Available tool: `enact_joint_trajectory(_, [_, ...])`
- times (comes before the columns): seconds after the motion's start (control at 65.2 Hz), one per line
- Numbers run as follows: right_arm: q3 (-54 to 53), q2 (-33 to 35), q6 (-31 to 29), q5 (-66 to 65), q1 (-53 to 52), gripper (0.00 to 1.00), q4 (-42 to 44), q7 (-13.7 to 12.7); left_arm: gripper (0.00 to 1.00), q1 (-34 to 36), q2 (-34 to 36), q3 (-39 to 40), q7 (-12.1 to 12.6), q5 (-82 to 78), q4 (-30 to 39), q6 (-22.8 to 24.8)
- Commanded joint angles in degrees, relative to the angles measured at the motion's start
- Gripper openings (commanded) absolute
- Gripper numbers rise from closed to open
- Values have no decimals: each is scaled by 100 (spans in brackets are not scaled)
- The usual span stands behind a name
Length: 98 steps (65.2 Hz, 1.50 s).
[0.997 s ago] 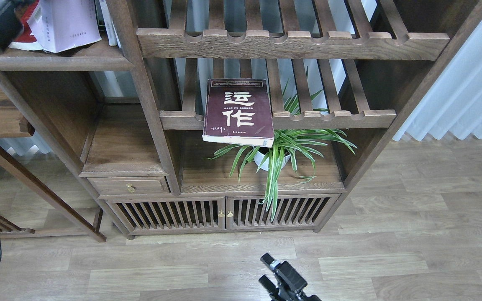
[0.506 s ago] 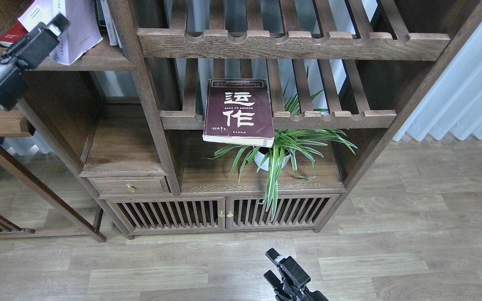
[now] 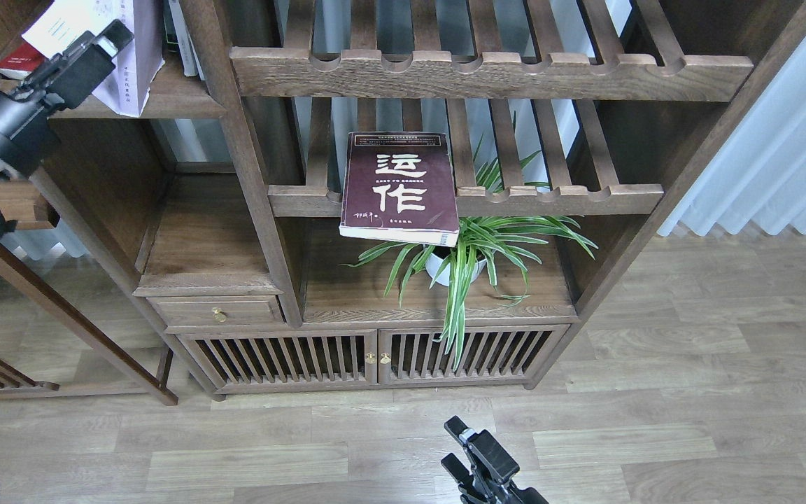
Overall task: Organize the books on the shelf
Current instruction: 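Push the white booklet into place with the left gripper and withdraw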
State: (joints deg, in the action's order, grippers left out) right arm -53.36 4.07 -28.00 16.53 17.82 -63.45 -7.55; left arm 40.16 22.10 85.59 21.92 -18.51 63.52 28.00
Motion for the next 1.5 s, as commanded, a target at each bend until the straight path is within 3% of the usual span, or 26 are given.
enact_joint_trajectory(0.0, [1,6,0,0,2,99,-1,-1,43,282,5,2,419,-21,-59,0])
enact_joint_trajectory(0.905, [-8,23,0,26,38,98,-9,8,41,1082,479,344,489,-1375,-719,0])
enact_joint_trajectory(1.058, [-8,23,0,26,55,99,-9,8,48,1091,374,292,358,-1367,-684,0])
enact_joint_trajectory(1.15, [-8,23,0,26,64,99,-1,26,49,1011,268,318,129,-814,-499,0])
enact_joint_trajectory(1.273, [-17,23,0,35,64,99,-1,35,53,722,286,467,146,-373,-69,0])
enact_joint_trajectory(1.487, [-17,-3,0,35,-138,99,78,105,58,-464,120,643,181,153,1065,0])
